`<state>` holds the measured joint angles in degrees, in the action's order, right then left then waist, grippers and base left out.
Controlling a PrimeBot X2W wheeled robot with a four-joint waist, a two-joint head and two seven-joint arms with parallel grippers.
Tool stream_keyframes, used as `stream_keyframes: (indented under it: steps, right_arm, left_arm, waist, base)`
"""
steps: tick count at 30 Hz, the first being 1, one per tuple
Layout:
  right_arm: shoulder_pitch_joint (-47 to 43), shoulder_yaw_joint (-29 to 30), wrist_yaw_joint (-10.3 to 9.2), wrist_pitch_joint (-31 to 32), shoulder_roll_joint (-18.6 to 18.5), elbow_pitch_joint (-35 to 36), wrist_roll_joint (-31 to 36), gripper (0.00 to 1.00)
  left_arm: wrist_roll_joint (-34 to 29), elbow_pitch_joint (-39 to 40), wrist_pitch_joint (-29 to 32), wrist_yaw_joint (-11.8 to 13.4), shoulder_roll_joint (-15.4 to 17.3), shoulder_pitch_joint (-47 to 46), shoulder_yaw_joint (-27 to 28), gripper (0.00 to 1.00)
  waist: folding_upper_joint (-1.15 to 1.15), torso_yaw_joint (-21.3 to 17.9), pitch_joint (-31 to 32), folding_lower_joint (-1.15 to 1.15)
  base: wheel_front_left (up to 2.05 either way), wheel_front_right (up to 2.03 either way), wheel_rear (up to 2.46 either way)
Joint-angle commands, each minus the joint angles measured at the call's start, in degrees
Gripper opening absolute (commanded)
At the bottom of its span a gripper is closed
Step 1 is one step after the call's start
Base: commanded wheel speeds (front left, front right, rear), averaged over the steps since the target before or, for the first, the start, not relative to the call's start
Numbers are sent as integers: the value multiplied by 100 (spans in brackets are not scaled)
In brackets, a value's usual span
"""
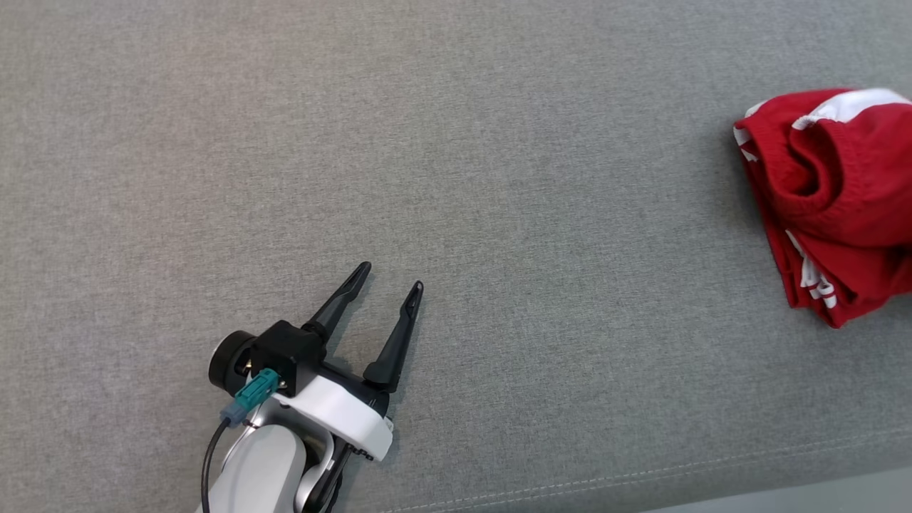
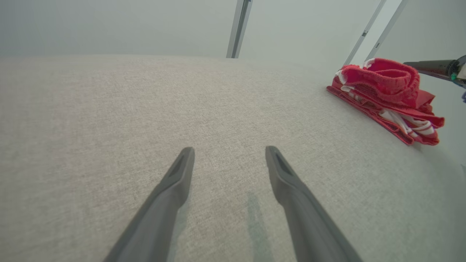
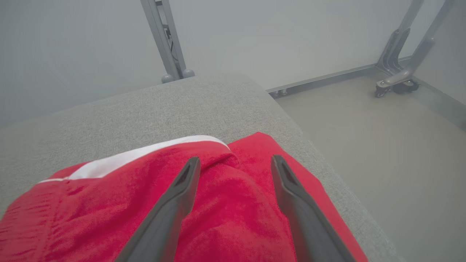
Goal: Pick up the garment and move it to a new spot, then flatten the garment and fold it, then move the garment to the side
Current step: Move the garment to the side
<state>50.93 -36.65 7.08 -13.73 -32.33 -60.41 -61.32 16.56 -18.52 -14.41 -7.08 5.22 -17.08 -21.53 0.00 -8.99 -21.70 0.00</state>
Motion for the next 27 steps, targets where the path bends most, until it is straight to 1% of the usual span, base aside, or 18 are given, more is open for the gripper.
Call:
stream_keyframes:
  steps: [1, 3, 5, 6, 9, 12, 18, 22, 27]
  right_arm:
    - [90, 102, 41, -116, -133, -205, 216, 100]
    - [151, 167, 41, -120, -159, -273, 348, 100]
    - [250, 429, 41, -123, -217, -321, 606, 100]
    - [262, 684, 41, -125, -263, -263, 975, 100]
    - [153, 1068, 41, -125, -196, 98, 1534, 100]
    - [-90, 1454, 41, -126, -24, 636, 2085, 100]
    - [-791, 2108, 41, -126, 487, 1765, 3020, 100]
    - [-1306, 2383, 41, -126, 871, 2407, 3501, 100]
    - [-1965, 2662, 41, -127, 1283, 2970, 3923, 100]
  left_arm:
    - [15, 129, -59, -39, 103, -179, 152, 100]
    - [28, 128, -59, -40, 107, -183, 155, 100]
    - [53, 132, -59, -40, 104, -189, 169, 100]
    - [74, 145, -59, -40, 88, -187, 192, 100]
    - [91, 164, -59, -40, 55, -177, 225, 100]
    - [89, 185, -59, -26, 18, -153, 294, 100]
    - [64, 203, -59, 19, -41, -47, 460, 100]
    - [52, 225, -59, 59, -76, 51, 618, 100]
    - [26, 236, -59, 103, -124, 174, 815, 100]
  waist:
    - [0, 67, -37, 0]
    - [0, 78, -31, 0]
    - [0, 92, -6, 0]
    - [0, 97, 48, 0]
    - [0, 102, 150, 0]
    - [0, 131, 272, 0]
    - [0, 292, 545, 0]
    - [0, 466, 739, 0]
    - [0, 752, 988, 0]
  base:
    - [0, 0, 0]
    - [0, 0, 0]
    - [0, 0, 0]
    - [0, 0, 0]
    - [0, 0, 0]
    - [0, 0, 0]
    - [0, 0, 0]
    - [0, 0, 0]
    - [0, 0, 0]
